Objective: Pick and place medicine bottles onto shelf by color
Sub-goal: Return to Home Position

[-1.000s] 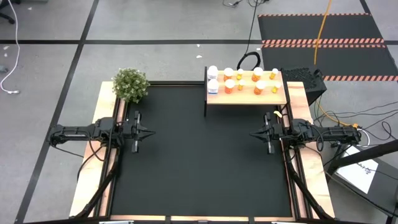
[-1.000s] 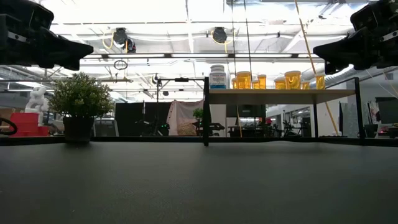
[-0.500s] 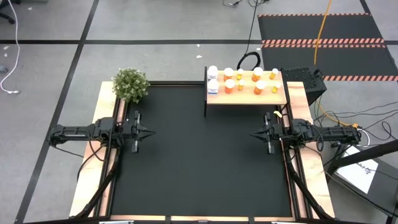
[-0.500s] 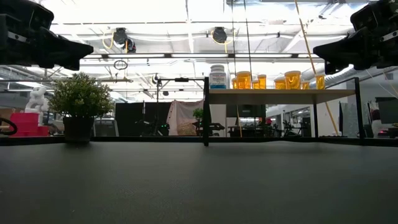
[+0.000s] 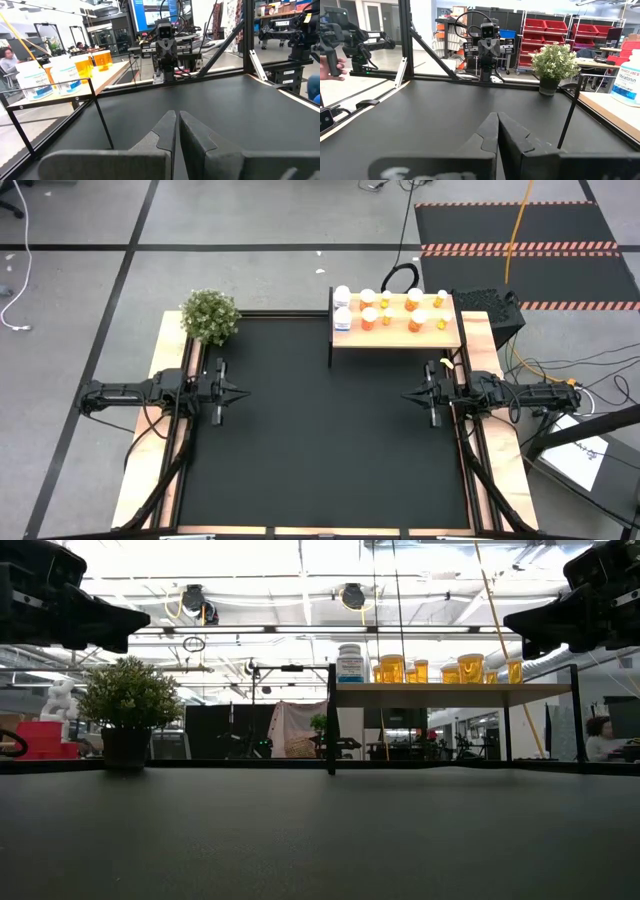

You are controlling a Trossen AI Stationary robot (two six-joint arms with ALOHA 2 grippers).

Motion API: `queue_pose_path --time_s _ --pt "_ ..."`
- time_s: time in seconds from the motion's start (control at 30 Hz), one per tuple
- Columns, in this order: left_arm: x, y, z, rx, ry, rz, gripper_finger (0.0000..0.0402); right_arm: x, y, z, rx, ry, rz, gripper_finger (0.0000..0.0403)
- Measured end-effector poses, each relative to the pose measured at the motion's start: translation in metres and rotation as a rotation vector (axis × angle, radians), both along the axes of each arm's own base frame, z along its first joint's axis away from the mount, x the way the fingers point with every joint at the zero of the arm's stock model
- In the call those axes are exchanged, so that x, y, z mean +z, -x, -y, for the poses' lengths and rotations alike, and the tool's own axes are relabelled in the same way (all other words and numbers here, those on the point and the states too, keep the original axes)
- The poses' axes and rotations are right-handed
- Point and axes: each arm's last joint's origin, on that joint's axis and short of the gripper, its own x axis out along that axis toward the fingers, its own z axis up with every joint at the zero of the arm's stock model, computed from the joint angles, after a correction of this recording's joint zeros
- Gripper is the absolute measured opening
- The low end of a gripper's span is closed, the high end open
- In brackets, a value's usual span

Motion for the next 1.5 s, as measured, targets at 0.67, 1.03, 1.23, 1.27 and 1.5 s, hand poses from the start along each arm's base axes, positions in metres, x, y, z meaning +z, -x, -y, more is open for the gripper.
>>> queue_pose_path --time_s 0.67,1.03,1.23,1.27,1.5 --pt "-0.0006 0.0000 0.0000 -0.003 0.070 -0.009 0.0026 0.0000 0.0000 0.0000 0.000 0.000 0.000 0.0000" --pt "-0.0007 0.0000 0.0000 -0.003 0.074 -0.010 0.0026 0.0000 0.0000 0.0000 0.000 0.000 0.000 0.0000" --pt "-0.0007 0.0000 0.0000 -0.003 0.075 -0.010 0.0026 0.0000 0.0000 0.0000 0.000 0.000 0.000 0.0000" --pt "-0.0007 0.0000 0.0000 -0.003 0.075 -0.010 0.0026 0.0000 0.0000 0.0000 0.000 0.000 0.000 0.0000" --pt "-0.0007 0.0000 0.0000 -0.002 0.075 -0.011 0.0026 0.0000 0.0000 0.0000 0.000 -0.001 0.000 0.0000"
